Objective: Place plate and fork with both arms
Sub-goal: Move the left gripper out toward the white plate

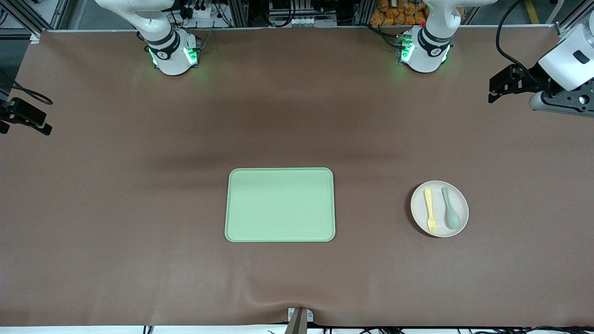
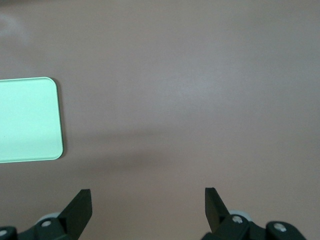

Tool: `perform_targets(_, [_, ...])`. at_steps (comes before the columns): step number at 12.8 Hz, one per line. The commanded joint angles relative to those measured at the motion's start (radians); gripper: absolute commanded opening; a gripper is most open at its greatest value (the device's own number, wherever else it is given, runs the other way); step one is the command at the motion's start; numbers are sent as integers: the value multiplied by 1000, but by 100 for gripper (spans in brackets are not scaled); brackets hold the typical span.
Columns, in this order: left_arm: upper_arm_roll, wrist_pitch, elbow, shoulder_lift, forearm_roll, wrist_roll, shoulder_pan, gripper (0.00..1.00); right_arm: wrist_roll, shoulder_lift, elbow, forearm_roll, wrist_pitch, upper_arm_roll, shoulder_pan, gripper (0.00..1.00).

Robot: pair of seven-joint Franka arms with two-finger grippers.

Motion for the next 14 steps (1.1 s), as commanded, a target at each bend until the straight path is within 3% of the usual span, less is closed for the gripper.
perform_targets(1, [-5,-11,6,6,24,0,2,100,-8,10,22,5,-15,-3,-1,100])
perform_targets(10, [-4,-11,3,57,24,-2,10,100,-8,10,22,5,-18,-3,-1,100])
perform_targets(14, [2,-4,2,153,25,-3,29,100,-8,10,22,5,-17,-3,-1,100])
